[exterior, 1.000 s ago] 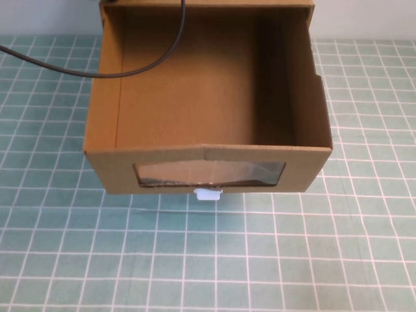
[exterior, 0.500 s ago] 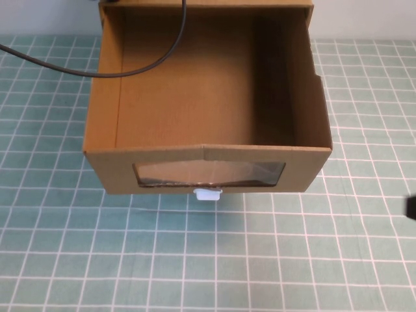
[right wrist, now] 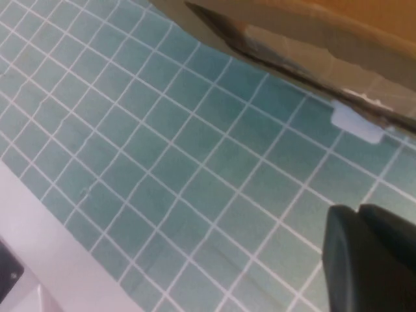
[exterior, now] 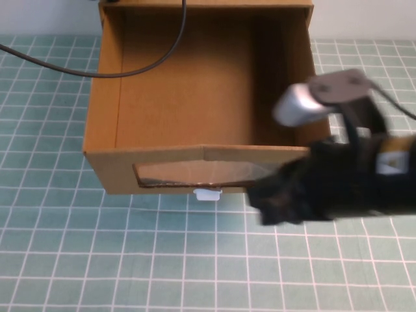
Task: Close the shoe box
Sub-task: Close the shoe box with your right arm
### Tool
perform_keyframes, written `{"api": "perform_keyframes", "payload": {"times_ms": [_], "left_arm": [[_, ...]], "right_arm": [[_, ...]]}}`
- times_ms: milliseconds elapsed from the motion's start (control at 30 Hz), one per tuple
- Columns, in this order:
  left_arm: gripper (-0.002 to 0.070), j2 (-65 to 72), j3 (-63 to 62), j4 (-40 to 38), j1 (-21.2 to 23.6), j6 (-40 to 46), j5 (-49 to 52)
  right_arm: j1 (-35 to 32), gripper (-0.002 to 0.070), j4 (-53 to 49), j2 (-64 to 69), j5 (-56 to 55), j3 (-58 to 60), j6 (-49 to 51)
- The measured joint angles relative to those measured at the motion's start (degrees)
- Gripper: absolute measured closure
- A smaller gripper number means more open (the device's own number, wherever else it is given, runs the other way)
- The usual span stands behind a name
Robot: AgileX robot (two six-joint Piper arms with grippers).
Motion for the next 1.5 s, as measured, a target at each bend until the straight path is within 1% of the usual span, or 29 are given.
{"api": "perform_keyframes", "payload": {"times_ms": [133, 400, 867, 1200, 1500], "left_arm": [[0.068, 0.0, 0.0, 0.0, 0.0, 0.0, 0.08], [0.068, 0.0, 0.0, 0.0, 0.0, 0.0, 0.08], [0.068, 0.0, 0.0, 0.0, 0.0, 0.0, 0.13], [0.068, 0.0, 0.0, 0.0, 0.0, 0.0, 0.41], [0.068, 0.0, 0.0, 0.0, 0.0, -0.22, 0.64]], "right_arm": [[1.7, 0.0687, -1.91, 6.36, -1.89, -4.1, 0.93], [1.67, 0.0687, -4.05, 14.81, -4.4, -11.62, 1.14], [-4.45, 0.0687, -5.01, 22.48, -5.83, -24.54, 0.69], [-8.72, 0.0687, -4.46, 32.22, -5.31, -36.26, 0.09], [-9.81, 0.0687, -4.45, 37.6, -7.22, -42.56, -0.29]]}}
